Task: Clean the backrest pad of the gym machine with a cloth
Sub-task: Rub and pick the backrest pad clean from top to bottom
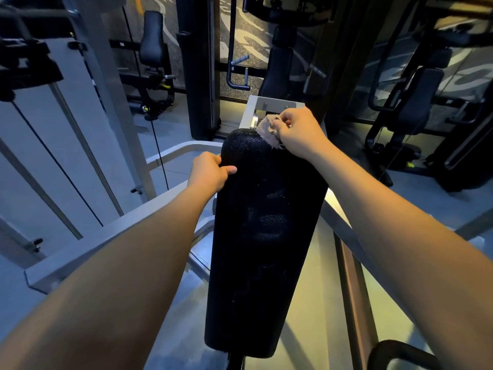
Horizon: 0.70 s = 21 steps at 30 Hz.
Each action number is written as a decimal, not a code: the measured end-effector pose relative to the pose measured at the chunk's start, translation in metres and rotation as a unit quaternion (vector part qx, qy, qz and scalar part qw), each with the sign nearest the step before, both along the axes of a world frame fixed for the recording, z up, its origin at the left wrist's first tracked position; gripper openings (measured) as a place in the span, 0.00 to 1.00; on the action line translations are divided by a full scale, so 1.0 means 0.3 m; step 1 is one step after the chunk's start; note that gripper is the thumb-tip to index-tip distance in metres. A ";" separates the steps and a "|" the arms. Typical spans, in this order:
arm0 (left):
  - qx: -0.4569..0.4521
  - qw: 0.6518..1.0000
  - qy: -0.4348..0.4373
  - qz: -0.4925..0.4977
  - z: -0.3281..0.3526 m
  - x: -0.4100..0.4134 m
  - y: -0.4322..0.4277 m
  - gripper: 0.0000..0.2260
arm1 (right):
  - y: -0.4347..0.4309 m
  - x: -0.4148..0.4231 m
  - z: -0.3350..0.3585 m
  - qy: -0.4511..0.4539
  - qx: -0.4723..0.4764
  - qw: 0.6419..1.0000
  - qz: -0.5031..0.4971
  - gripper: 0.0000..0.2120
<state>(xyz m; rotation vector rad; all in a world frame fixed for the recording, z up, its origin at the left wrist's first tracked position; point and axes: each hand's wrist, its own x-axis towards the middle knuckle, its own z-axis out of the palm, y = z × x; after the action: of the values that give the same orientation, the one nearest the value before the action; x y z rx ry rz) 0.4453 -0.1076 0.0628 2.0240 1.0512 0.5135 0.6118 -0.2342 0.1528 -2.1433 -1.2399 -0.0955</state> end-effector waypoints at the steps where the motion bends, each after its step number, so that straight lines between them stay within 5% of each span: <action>1: 0.001 1.000 0.000 0.001 0.002 0.001 -0.001 0.16 | 0.001 -0.004 0.003 -0.001 0.008 1.000 0.002 0.09; 10: -0.007 1.000 -0.007 -0.002 -0.008 0.006 0.009 0.13 | -0.021 -0.040 -0.015 -0.146 -0.068 0.985 0.059 0.15; 13: -0.008 1.000 -0.012 -0.002 -0.014 0.006 0.014 0.14 | -0.015 -0.051 -0.034 -0.204 -0.002 0.976 0.079 0.07; 16: -0.008 1.000 -0.014 0.003 -0.020 0.008 0.020 0.16 | -0.004 -0.066 -0.087 -0.255 0.016 0.960 0.113 0.13; 21: 0.005 1.000 -0.015 0.006 -0.020 0.007 0.017 0.18 | 0.016 -0.095 -0.160 -0.326 0.057 0.941 0.068 0.08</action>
<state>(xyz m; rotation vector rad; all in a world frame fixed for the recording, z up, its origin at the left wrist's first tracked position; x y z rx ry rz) 0.4473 -0.1024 0.0567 2.0143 1.0455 0.5541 0.5833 -0.2293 0.1048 -1.9740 -1.6900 -0.8524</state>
